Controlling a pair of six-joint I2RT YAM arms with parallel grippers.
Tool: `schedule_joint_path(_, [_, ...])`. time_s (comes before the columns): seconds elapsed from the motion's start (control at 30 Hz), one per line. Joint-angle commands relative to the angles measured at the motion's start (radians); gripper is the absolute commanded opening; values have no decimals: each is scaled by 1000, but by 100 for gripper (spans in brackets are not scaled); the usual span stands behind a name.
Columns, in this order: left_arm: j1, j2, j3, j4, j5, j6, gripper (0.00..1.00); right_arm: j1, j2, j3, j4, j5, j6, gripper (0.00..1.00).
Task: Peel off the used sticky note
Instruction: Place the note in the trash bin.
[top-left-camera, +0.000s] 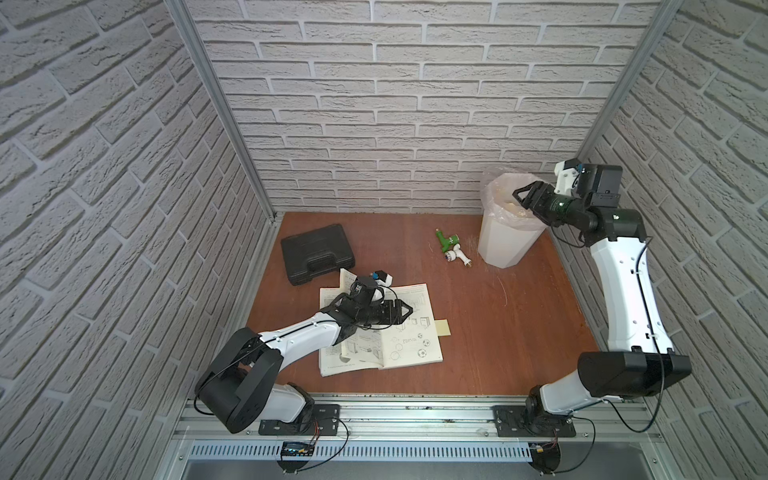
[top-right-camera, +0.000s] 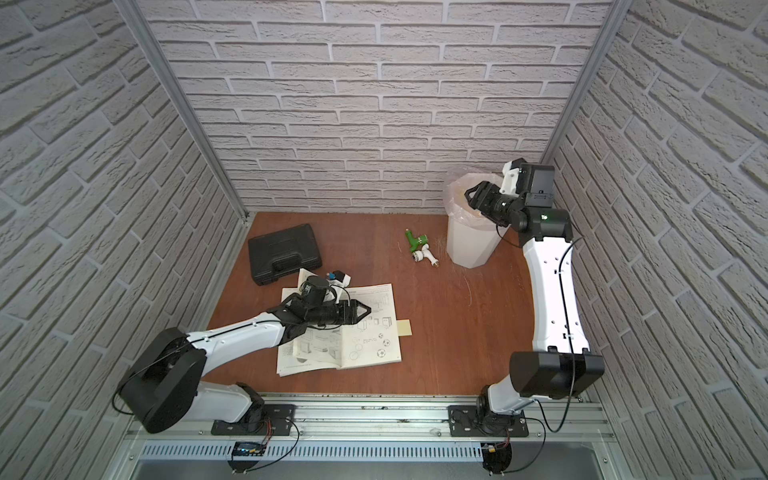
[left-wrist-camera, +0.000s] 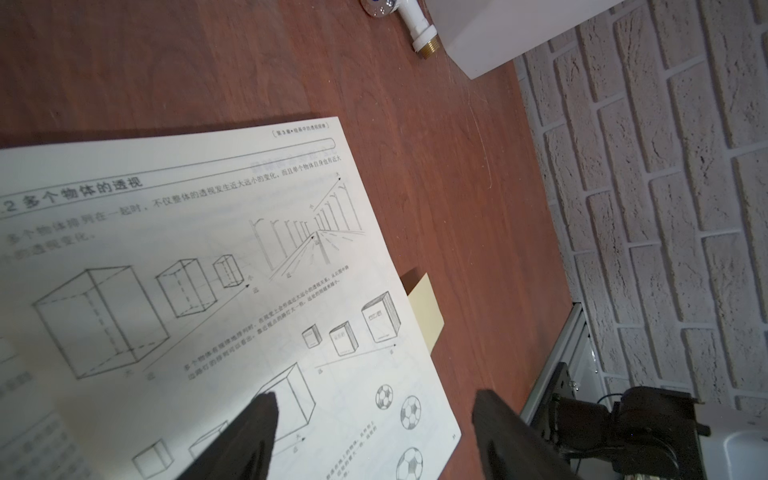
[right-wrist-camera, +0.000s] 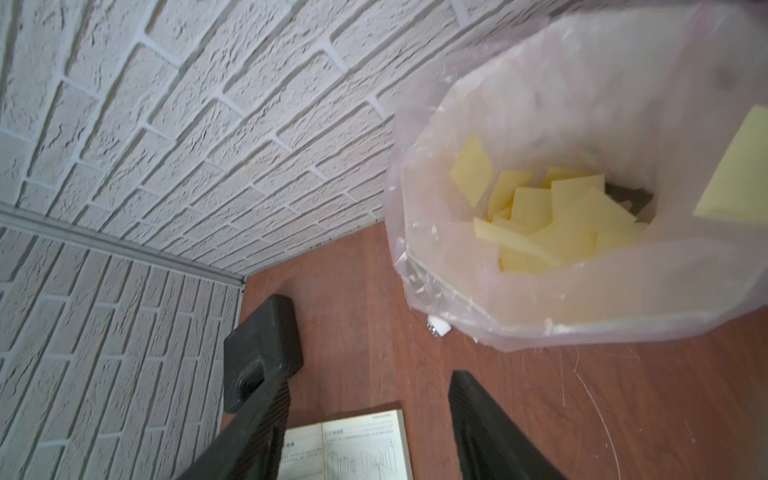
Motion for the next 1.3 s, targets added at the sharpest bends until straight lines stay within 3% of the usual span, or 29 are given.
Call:
schedule_joint_path(0.0, [14,-38,-30,-11,-20,8,78,47,-89,-174,131,-22,10,67])
schedule_joint_path(0.17, [24,-85,-59,-36,-30,6,79,128,-207,-439,228,-22,27,67])
schedule_joint_path(0.5, [32,-187,-125,-123,-75,11,79,338,-268,-772,324,-5,28,67])
schedule_joint_path(0.87, [48,-252,-183,-181,-103,11,80,509,-203,-961,460,4,91,67])
schedule_joint_path(1.27, [76,-257,-233,-185,-120,4,80,630,-12,-992,575,0,133,68])
